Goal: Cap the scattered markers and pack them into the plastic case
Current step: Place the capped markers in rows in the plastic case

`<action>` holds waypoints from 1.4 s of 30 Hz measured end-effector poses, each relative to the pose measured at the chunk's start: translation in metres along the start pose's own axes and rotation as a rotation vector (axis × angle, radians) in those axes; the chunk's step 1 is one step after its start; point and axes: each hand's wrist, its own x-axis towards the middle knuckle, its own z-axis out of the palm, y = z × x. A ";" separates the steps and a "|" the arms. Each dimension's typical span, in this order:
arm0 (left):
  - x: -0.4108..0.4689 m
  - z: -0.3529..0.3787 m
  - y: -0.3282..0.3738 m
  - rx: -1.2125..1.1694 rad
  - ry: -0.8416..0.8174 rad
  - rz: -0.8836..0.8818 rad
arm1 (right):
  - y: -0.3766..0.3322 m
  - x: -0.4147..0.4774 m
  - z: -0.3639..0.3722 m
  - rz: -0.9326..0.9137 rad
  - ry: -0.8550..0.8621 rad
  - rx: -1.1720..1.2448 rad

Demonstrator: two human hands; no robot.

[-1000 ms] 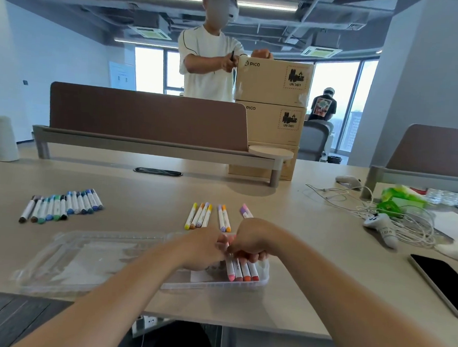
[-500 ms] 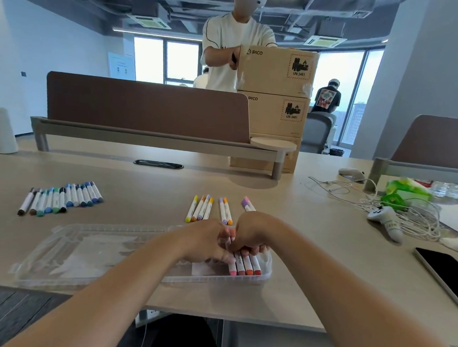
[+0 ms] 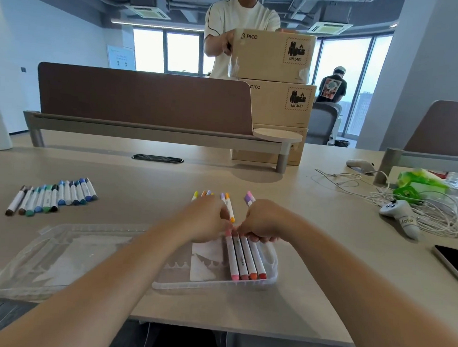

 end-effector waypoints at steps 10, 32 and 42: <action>0.071 0.004 0.014 -0.275 0.084 -0.041 | 0.038 0.079 -0.018 0.187 0.303 -0.032; 0.068 0.010 0.000 -0.262 0.157 -0.074 | 0.008 0.045 -0.026 0.070 0.162 0.102; -0.014 -0.006 -0.017 -0.099 0.076 -0.040 | -0.037 -0.038 0.002 -0.025 -0.194 0.164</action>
